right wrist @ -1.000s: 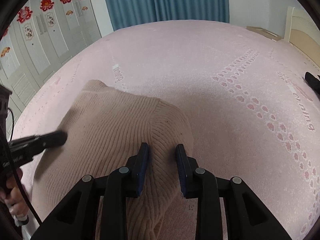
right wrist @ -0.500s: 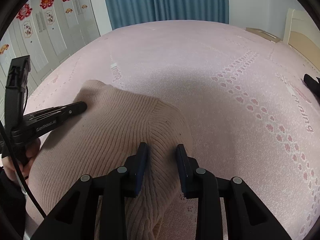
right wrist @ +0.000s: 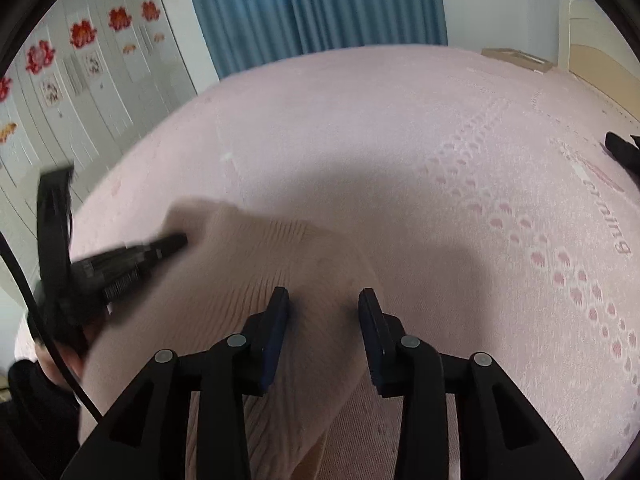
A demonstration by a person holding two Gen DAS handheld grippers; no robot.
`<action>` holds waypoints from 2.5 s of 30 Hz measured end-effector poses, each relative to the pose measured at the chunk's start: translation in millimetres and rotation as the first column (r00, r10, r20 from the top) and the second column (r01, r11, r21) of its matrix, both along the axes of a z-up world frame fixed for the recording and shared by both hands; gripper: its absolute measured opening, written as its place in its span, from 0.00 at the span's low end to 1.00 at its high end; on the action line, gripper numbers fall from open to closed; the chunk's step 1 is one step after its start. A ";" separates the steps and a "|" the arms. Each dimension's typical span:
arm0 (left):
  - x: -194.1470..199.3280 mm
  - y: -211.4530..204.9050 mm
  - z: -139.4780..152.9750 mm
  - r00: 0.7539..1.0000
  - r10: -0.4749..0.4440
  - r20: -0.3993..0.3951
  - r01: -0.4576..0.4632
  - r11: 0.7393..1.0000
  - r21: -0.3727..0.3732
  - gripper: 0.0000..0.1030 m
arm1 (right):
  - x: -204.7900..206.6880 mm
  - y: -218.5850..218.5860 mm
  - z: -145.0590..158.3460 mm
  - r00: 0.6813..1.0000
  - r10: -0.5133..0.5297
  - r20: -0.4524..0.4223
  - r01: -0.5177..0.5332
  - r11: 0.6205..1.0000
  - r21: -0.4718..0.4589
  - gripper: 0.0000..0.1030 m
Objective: Fold small clothes
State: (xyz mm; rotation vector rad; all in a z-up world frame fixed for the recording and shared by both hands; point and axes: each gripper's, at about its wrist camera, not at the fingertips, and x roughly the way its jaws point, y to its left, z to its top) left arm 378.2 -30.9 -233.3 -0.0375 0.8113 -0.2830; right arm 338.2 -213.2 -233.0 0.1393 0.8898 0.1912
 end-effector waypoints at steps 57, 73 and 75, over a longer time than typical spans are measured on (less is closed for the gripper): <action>-151.5 37.7 18.7 0.985 -0.045 -0.165 0.021 0.989 -0.144 0.53 | -78.0 40.5 19.7 0.990 0.108 0.096 -0.102 0.993 -0.061 0.23; -101.7 -4.1 23.9 0.996 -0.080 -0.042 0.082 0.995 0.063 0.51 | -54.2 47.7 -6.9 0.982 0.182 0.048 -0.177 0.980 -0.085 0.23; -106.2 -6.5 17.5 0.997 -0.080 -0.014 0.081 0.992 0.095 0.51 | -52.5 46.4 -11.5 0.981 0.189 0.046 -0.184 0.979 -0.091 0.23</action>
